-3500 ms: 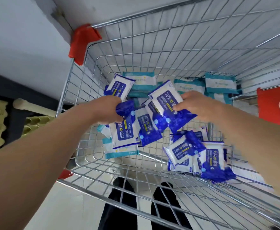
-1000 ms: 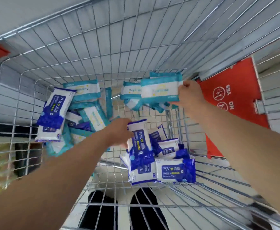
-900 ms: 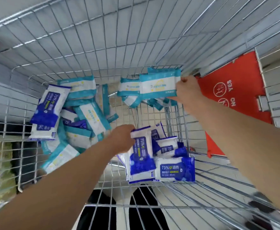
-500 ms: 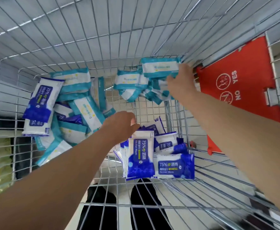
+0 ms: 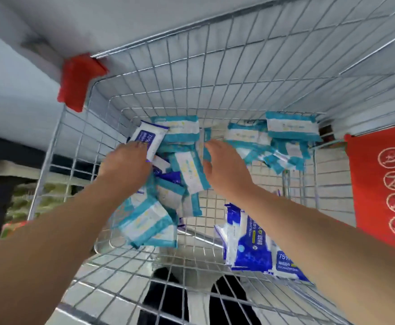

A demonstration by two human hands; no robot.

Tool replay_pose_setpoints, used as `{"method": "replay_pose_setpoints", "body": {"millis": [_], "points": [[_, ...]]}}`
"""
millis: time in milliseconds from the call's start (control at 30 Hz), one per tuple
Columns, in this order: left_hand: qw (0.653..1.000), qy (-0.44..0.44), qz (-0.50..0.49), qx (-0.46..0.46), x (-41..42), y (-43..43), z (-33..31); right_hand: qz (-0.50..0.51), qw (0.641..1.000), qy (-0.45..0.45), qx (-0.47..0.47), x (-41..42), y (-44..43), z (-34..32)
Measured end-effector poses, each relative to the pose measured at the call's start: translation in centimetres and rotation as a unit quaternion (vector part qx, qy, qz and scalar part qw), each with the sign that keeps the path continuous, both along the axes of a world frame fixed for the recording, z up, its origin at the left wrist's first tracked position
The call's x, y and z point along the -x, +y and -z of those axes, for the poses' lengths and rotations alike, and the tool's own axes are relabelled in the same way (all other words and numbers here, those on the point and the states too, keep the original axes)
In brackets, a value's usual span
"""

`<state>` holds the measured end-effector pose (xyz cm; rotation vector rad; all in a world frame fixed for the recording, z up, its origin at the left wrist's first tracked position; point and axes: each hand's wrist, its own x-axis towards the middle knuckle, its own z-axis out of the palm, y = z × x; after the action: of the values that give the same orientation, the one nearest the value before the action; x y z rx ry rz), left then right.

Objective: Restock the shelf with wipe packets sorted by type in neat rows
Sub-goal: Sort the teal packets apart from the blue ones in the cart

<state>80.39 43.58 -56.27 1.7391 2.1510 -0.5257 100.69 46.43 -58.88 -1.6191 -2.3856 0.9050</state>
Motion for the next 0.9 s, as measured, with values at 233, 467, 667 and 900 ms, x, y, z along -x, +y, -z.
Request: {"method": "replay_pose_setpoints", "body": {"millis": [233,467,667,900], "points": [[0.994,-0.086,-0.06,0.012,4.4,0.0,4.1,0.021,0.995,0.013,0.095,6.5,-1.3,1.9],[0.987,-0.131,-0.089,-0.021,5.3,-0.7,4.3,0.068,0.985,0.065,0.148,9.9,-2.1,3.5],[0.981,-0.157,-0.113,0.018,5.6,-1.6,3.9,0.15,0.965,0.119,0.176,12.2,-0.4,3.8],[0.957,-0.205,-0.206,0.016,4.1,-1.7,5.3,0.161,0.969,0.047,0.184,7.8,0.8,3.4]]}}
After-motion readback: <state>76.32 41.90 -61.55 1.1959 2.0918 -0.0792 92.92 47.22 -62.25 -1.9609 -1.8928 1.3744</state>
